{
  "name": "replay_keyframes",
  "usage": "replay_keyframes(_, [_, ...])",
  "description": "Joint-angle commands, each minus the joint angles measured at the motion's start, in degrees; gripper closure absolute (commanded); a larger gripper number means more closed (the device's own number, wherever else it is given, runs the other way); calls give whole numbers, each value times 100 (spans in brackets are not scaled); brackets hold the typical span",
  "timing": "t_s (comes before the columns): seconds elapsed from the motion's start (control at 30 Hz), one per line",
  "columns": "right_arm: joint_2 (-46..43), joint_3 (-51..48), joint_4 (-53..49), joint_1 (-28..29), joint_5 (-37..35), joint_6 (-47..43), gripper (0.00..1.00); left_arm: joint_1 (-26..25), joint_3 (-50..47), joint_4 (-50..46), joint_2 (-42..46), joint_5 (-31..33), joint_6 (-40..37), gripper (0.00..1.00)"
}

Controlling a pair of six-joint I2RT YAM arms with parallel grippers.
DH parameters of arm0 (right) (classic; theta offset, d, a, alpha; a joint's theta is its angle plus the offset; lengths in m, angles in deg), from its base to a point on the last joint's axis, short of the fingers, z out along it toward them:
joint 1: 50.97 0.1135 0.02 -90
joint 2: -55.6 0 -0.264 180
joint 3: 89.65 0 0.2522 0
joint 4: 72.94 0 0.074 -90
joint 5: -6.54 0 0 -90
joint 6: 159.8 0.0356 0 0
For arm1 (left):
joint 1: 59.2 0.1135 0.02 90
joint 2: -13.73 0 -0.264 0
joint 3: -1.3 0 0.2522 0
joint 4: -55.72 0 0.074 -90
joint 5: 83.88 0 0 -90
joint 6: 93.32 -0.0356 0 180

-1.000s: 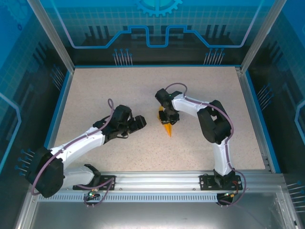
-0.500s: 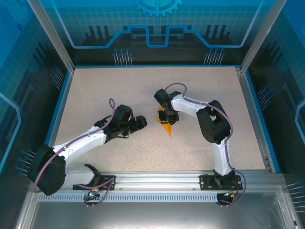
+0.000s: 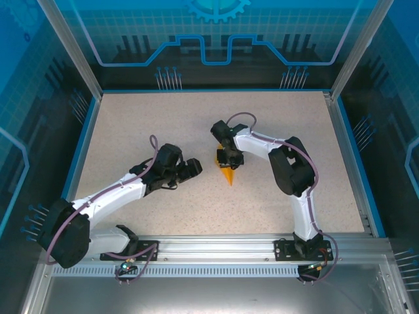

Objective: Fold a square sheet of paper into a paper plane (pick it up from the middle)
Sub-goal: Move a paper plane to the center of the table, then reset both arms

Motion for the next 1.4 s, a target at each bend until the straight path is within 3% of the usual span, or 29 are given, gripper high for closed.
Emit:
replay_keyframes(0.0, [465,-17,14,59,-48,200,77,54,16,-185,141,67,-78,15])
replay_keyframes(0.23, [249,36,-18,66,41,177,75,58,42,-226,133,117,-112,15])
replay_keyframes(0.5, [-708,144,-233,57,-107,0,65,62,115,-391,227,231,-210,14])
replay_keyframes(0.73, [-1899,-401,9,83,-158,-78,56,62,139,-510,357,324,-275,14])
replay_keyframes(0.87, [-3100,-1053,328,133,-698,-298,51,70,145,-614,518,523,-355,11])
replay_keyframes(1.13, [-5650,-2665,905,126,-2648,-876,34,123,182,-959,861,1213,-724,9])
replay_keyframes(1.2, [-6140,-3001,981,64,-3083,-980,30,133,243,-1077,941,1552,-956,4])
replay_keyframes(1.27, [-6510,-3291,1065,-48,-3433,-1108,20,137,317,-1297,960,2138,-1292,2])
replay_keyframes(1.3, [-6649,-3441,1056,-152,-3623,-1092,7,143,348,-1436,959,2527,-1433,1])
replay_keyframes(1.37, [-6795,-3686,1128,-358,-3830,-1231,1,188,387,-1592,975,2986,-1740,1])
